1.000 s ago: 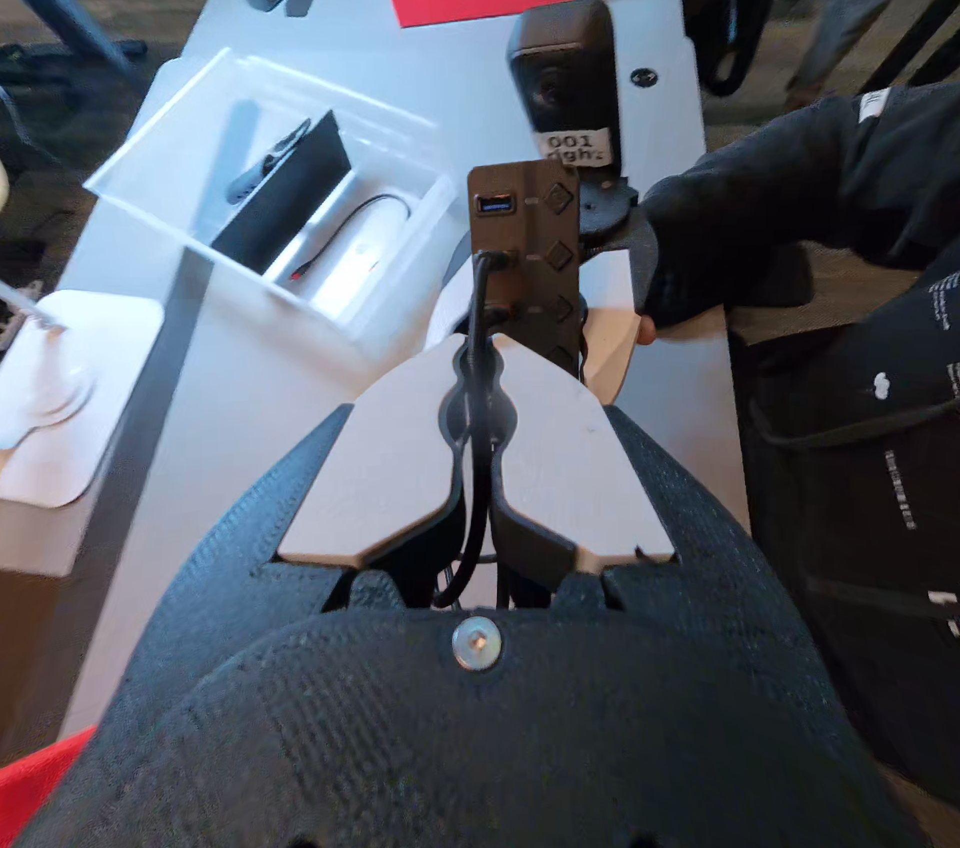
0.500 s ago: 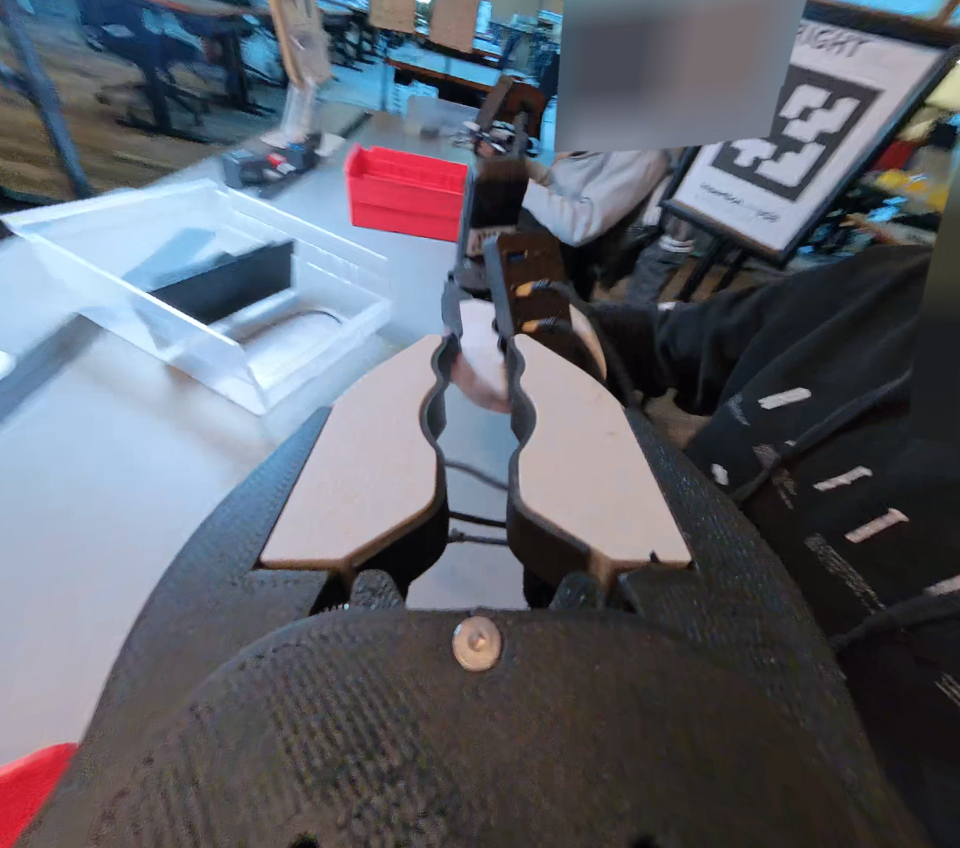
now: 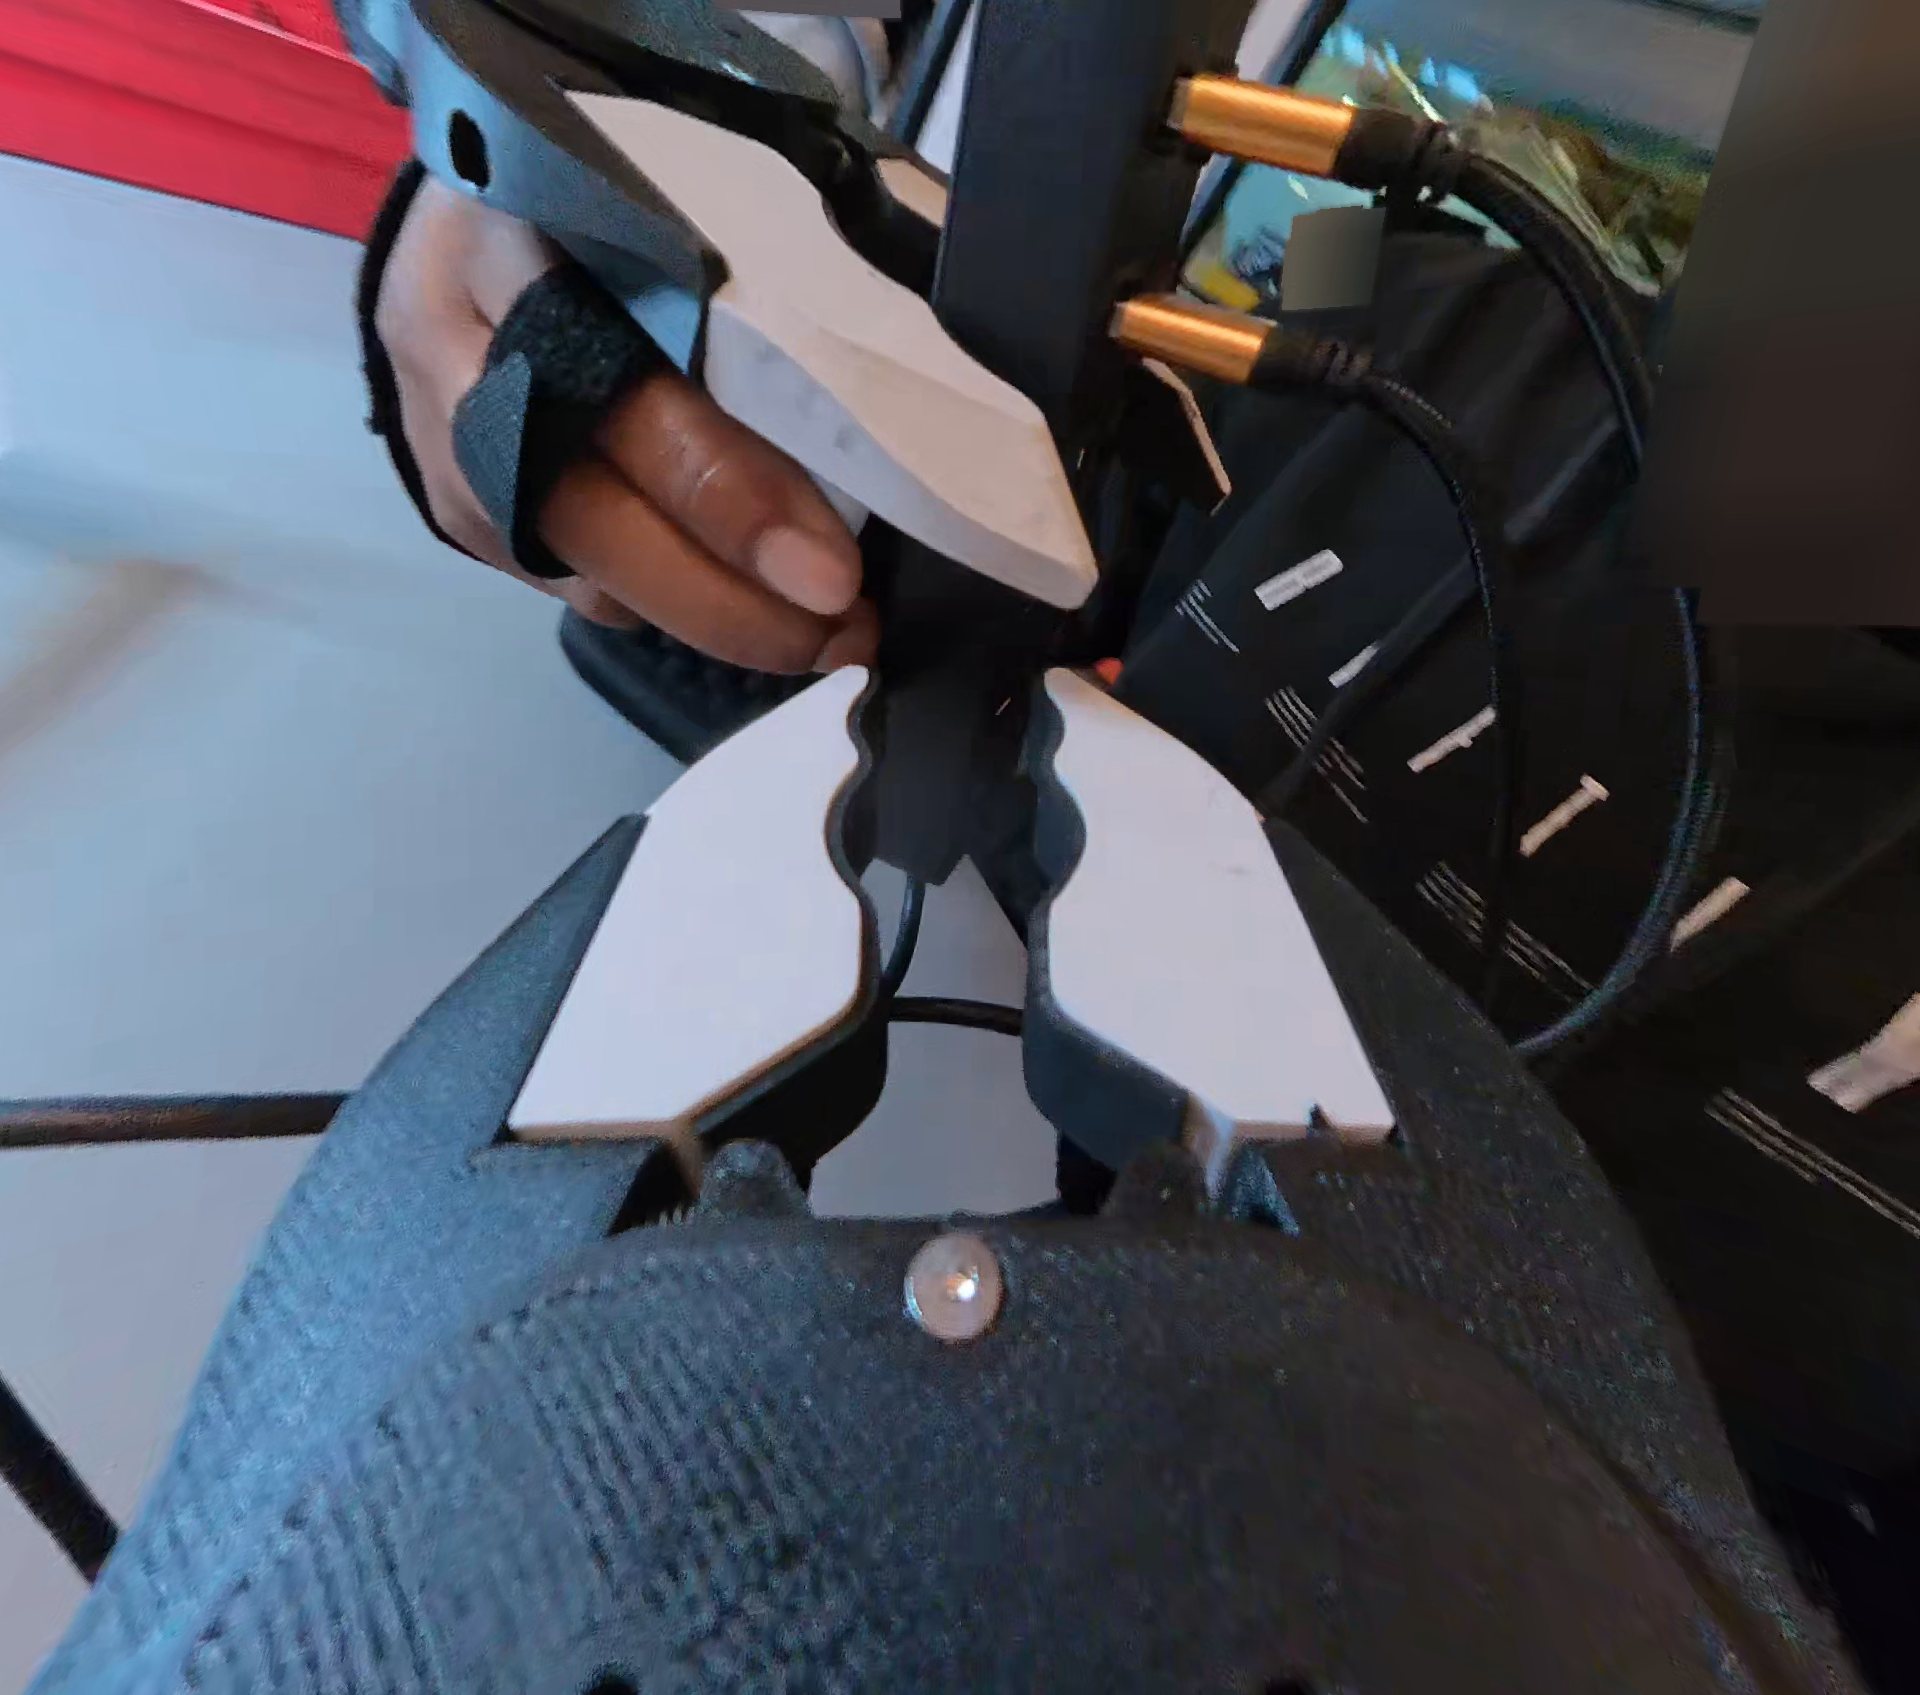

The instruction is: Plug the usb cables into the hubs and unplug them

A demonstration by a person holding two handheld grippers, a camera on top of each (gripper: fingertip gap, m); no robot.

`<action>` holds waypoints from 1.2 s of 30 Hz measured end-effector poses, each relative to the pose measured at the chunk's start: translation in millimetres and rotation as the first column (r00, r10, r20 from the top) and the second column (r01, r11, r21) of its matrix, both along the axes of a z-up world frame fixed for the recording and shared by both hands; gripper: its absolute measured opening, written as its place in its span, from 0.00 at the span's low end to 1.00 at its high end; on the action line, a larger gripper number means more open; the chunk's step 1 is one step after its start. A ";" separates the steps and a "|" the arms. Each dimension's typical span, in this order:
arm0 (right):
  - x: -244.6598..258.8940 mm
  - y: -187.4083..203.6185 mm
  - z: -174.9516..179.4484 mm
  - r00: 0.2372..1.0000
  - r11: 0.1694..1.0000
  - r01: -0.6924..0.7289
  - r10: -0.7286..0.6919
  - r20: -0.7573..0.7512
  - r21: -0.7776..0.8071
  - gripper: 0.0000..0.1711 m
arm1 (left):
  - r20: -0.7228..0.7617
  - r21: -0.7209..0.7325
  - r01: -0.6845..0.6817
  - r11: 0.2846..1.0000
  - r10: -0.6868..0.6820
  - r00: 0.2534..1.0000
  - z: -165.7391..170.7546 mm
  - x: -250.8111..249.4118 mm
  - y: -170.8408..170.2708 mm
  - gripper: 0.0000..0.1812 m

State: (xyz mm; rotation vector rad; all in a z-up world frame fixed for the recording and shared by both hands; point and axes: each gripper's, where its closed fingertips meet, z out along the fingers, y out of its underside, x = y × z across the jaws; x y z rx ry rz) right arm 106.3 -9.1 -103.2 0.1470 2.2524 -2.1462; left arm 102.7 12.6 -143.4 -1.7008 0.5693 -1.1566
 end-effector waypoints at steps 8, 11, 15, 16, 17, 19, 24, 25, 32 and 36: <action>-7.0 -5.8 -9.0 1.000 1.000 -0.015 0.015 0.011 0.011 0.36 | -0.092 0.009 -0.084 0.996 0.084 0.992 -17.2 -5.5 2.6 0.25; -10.7 -4.1 -6.7 1.000 1.000 0.012 -0.012 -0.002 -0.001 0.36 | -0.058 0.021 -0.039 0.999 0.040 0.998 -18.9 7.9 -4.4 0.25; -15.4 0.3 -5.2 0.999 0.999 0.043 -0.043 0.021 -0.005 0.36 | -0.105 0.044 -0.113 0.993 0.117 0.988 -26.2 14.3 6.3 0.19; -19.4 2.2 -3.3 0.997 0.997 0.080 -0.080 0.007 -0.001 0.37 | -0.082 0.018 -0.113 0.993 0.114 0.990 -24.8 13.1 6.4 0.19; -27.0 7.0 -0.2 0.990 0.990 0.141 -0.141 -0.011 -0.008 0.38 | -0.060 0.009 -0.133 0.991 0.133 0.989 -22.2 9.0 7.3 0.19; -51.5 27.0 2.9 0.945 0.946 0.325 -0.325 -0.041 -0.016 0.39 | -0.047 0.006 -0.258 0.966 0.258 0.965 -19.5 -12.4 13.8 0.18; -102.8 74.3 -20.2 0.747 0.747 0.662 -0.664 0.023 0.064 0.28 | -0.151 0.008 -0.635 0.772 0.629 0.762 -25.5 -93.5 22.6 0.15; -107.3 72.1 -29.1 0.741 0.743 0.663 -0.669 0.065 0.088 0.28 | -0.188 0.042 -0.671 0.740 0.666 0.722 -26.0 -100.9 22.2 0.15; -86.4 42.9 -49.1 0.898 0.891 0.436 -0.440 0.001 0.127 0.16 | -0.381 0.253 -0.592 0.765 0.641 0.666 -30.0 -80.7 12.1 0.14; -56.6 28.2 -51.3 0.969 0.966 0.232 -0.240 0.055 0.116 0.15 | -0.282 0.250 -0.465 0.849 0.523 0.804 -0.8 -61.5 -11.1 0.21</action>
